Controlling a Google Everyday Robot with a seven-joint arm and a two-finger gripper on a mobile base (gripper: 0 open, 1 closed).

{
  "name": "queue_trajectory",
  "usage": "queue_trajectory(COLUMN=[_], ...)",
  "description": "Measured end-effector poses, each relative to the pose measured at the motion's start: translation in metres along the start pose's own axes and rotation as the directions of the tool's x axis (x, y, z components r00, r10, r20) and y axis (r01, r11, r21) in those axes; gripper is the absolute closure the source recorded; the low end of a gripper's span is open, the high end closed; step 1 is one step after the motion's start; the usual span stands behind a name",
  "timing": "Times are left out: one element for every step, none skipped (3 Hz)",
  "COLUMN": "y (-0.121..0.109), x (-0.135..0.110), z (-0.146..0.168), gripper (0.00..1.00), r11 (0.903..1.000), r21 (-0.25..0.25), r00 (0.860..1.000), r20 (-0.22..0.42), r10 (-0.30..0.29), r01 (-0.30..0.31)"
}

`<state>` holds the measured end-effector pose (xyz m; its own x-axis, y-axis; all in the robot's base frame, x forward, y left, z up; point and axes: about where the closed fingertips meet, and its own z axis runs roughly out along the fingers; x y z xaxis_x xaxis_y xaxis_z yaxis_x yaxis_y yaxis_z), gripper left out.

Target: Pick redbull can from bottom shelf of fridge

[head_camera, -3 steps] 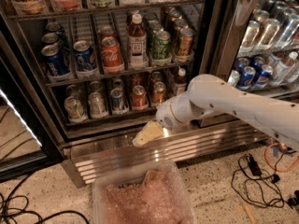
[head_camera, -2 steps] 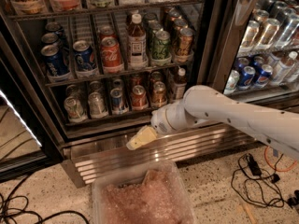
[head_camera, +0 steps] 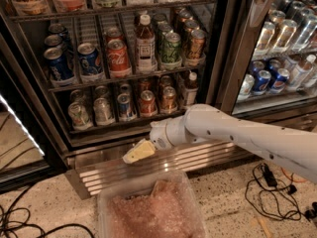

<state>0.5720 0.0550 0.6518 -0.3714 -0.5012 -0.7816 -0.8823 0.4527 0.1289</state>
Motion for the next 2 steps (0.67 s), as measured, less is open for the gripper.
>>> queue_trajectory(y=[-0.009,-0.016], x=[0.008,0.019], z=[0.019,0.043], gripper=[0.00,0.00], r11=[0.9998,0.9971], r21=[0.017,0.056], r00=[0.999,0.995], r20=[0.030,0.086], r10=[0.012,0.047], r01=[-0.012,-0.052])
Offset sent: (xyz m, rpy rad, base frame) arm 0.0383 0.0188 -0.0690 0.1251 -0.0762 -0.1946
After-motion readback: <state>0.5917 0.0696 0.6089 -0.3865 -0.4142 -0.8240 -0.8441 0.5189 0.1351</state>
